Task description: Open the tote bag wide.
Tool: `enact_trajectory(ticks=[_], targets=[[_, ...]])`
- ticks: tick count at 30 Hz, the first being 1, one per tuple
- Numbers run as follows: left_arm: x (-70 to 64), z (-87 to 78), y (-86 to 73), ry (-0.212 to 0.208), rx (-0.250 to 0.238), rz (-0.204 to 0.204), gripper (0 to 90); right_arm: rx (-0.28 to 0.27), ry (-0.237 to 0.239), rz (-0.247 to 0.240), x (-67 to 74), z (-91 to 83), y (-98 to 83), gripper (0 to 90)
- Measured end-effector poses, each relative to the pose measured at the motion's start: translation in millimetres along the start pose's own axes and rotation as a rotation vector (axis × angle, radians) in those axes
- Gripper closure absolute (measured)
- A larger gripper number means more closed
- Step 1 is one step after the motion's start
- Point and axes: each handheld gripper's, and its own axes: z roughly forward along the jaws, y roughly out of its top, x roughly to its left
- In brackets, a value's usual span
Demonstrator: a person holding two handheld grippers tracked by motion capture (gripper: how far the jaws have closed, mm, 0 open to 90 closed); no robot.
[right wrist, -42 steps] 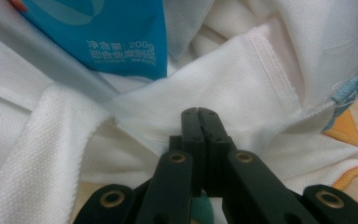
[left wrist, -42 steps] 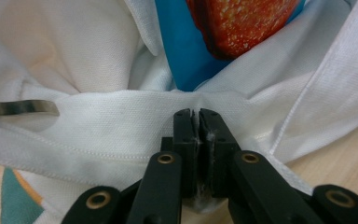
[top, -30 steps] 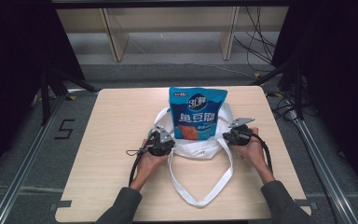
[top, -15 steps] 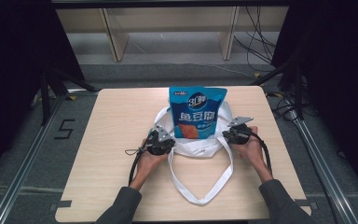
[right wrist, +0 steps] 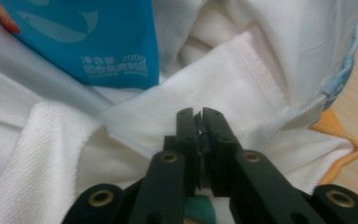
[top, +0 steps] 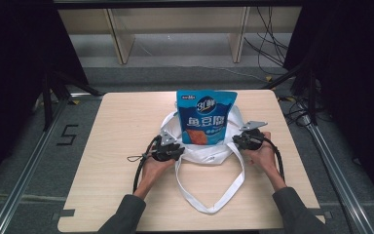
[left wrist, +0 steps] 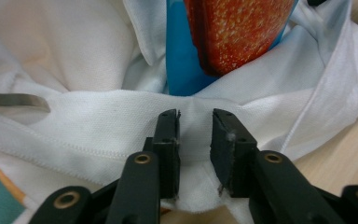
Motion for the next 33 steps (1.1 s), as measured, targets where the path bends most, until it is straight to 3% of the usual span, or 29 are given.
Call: enact_trajectory(ticks=[1,2,4,8,10,11,13,14,15,16,17,19,22,23,28,30,31,33], targets=[[0.9,-0.9,1.4,-0.005,-0.004,-0.007,66.5,-0.009,0.002,0.011,0.7,-0.8,0.6,81.4],[1.9,-3.2,3.5,-0.003,-0.012,-0.025,64.4,-0.028,-0.004,-0.019,-1.4,-1.1,1.4,80.2],[3.9,-7.3,6.5,-0.013,-0.017,-0.046,57.0,-0.039,-0.006,-0.006,-1.7,-5.0,2.7,76.0],[4.9,-18.8,14.6,-0.020,-0.026,-0.026,49.1,-0.075,0.001,0.019,-2.8,-14.3,6.0,69.1],[5.1,-23.4,17.3,-0.018,-0.040,-0.032,45.1,-0.094,-0.002,0.005,-3.9,-19.5,6.9,65.6],[5.4,-27.1,19.3,-0.020,-0.050,-0.034,44.6,-0.095,-0.011,0.038,-2.2,-23.2,7.5,64.1],[5.0,-31.6,22.1,-0.017,-0.067,-0.028,42.5,-0.123,-0.023,0.027,-4.9,-29.1,8.9,59.8],[3.9,-35.0,24.1,-0.016,-0.068,-0.031,40.3,-0.132,-0.017,0.073,-3.1,-34.6,10.3,58.1],[3.8,-37.0,24.9,-0.019,-0.072,-0.029,38.2,-0.158,-0.020,0.055,-6.6,-38.5,11.3,56.0],[4.2,-40.5,26.1,-0.018,-0.069,-0.012,37.4,-0.152,-0.013,0.084,-5.0,-41.5,11.7,54.5],[2.7,-42.3,26.8,-0.027,-0.084,-0.032,36.8,-0.163,-0.013,0.090,-4.8,-44.1,11.9,52.5],[2.6,-49.0,28.7,-0.016,-0.085,-0.022,35.8,-0.166,-0.031,0.071,-7.0,-47.7,11.6,49.7],[4.4,-58.4,30.7,0.011,-0.099,-0.019,34.0,-0.145,-0.018,0.111,-4.4,-54.7,10.9,47.6],[5.3,-61.4,30.9,0.017,-0.104,-0.030,33.2,-0.166,-0.030,0.099,-4.5,-55.2,10.4,47.1],[13.7,-75.5,30.2,0.062,-0.125,-0.048,33.0,-0.153,-0.010,0.108,0.2,-62.6,8.8,44.9],[15.3,-79.1,28.4,0.074,-0.120,-0.058,32.4,-0.143,-0.002,0.119,2.7,-66.3,8.2,44.2],[16.4,-80.8,27.4,0.076,-0.115,-0.046,31.9,-0.162,-0.006,0.088,1.6,-65.4,7.5,44.0],[16.5,-84.1,24.0,0.084,-0.102,-0.045,31.2,-0.148,-0.003,0.112,4.4,-68.5,6.7,43.3]])
